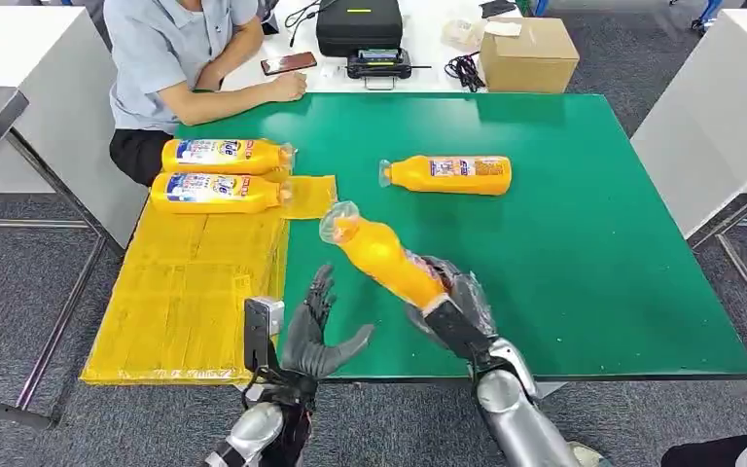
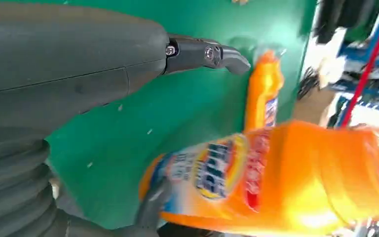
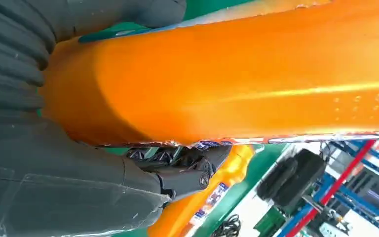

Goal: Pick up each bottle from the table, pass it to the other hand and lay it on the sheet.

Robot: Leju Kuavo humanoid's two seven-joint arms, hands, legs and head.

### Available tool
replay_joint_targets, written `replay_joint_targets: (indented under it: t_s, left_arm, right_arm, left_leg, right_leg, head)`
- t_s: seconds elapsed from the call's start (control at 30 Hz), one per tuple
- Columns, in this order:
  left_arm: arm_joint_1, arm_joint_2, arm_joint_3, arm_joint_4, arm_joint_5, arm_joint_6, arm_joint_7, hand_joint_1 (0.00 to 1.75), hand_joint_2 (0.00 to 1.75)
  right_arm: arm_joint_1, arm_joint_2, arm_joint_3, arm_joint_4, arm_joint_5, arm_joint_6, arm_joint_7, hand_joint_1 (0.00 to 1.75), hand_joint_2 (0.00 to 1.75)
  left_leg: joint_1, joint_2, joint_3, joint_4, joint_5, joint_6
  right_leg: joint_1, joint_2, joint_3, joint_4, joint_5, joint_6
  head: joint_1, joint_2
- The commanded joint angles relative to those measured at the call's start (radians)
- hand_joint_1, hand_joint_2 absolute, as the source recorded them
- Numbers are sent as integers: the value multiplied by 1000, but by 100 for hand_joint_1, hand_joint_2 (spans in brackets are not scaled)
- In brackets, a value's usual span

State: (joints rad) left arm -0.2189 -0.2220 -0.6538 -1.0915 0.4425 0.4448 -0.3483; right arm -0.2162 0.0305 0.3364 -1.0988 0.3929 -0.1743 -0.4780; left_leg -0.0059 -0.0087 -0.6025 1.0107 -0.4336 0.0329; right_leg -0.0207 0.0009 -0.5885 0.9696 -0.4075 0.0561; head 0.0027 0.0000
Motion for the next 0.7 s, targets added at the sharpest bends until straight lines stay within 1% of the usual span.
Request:
replay_joint_targets:
  t_s: [0.03, 0.23, 0.3, 0.33, 0.37, 0.4, 0.43, 0.6, 0.63, 0.7]
  left_arm:
    - [-68, -16, 72, 96, 68, -42, 24, 0, 175]
    - [-66, -20, 75, 83, 72, -46, 23, 0, 175]
    - [-63, -23, 82, 78, 79, -46, 17, 0, 175]
    - [-64, -26, 85, 73, 69, -31, -4, 0, 175]
    - [-68, -26, 85, 72, 59, -19, -15, 0, 175]
    - [-72, -30, 91, 69, 62, -12, -15, 0, 175]
    - [-75, -30, 92, 68, 62, -12, -15, 0, 175]
    - [-79, -33, 107, 54, 102, -44, 8, 0, 175]
    - [-79, -32, 108, 50, 105, -47, 7, 0, 175]
    - [-77, -34, 115, 42, 118, -54, 9, 0, 175]
  right_arm:
    - [-80, 35, 109, 194, 44, -63, 0, 166, 175]
    - [-84, 38, 117, 199, 44, -59, 3, 164, 175]
    - [-88, 36, 122, 201, 48, -59, 3, 171, 175]
    - [-88, 39, 126, 203, 48, -59, 2, 173, 175]
    - [-89, 42, 131, 203, 50, -59, 3, 175, 175]
    - [-89, 45, 142, 206, 66, -71, 6, 173, 175]
    - [-89, 47, 143, 206, 67, -71, 6, 175, 175]
    - [-92, 55, 169, 206, 76, -90, -3, 175, 175]
    - [-90, 56, 172, 204, 75, -90, -4, 171, 175]
    - [-88, 58, 182, 208, 81, -95, -1, 173, 175]
  left_leg:
    - [1, 3, 4, -1, -1, -2]
    - [1, 1, 2, 0, 0, -1]
    - [1, 2, 3, 0, -1, -1]
    - [1, 1, 1, 0, 0, -1]
    - [1, 2, 3, 0, -1, -2]
    - [1, 1, 1, 0, 0, -1]
    - [1, 2, 0, 0, 0, -1]
    - [1, 1, 0, 0, 0, -1]
    - [1, 2, 1, 0, -1, -1]
    - [1, 2, 2, 1, -1, -2]
  right_leg:
    - [1, 3, 3, -1, 0, -2]
    - [1, 1, 2, 0, 0, -2]
    - [1, 1, 3, 0, -1, -3]
    - [1, 1, 1, 0, 0, -2]
    - [2, 1, 3, -1, -1, -3]
    - [1, 1, 1, 0, 0, -2]
    - [1, 1, 1, 0, 0, -2]
    - [1, 0, 0, 0, 0, -2]
    - [1, 1, 2, 0, -1, -2]
    - [2, 1, 2, 0, -1, -3]
  head:
    - [0, 0]
    - [0, 0]
    - [0, 0]
    - [0, 0]
    - [0, 0]
    - [0, 0]
    - [0, 0]
    - [0, 0]
    - [0, 0]
    - [0, 0]
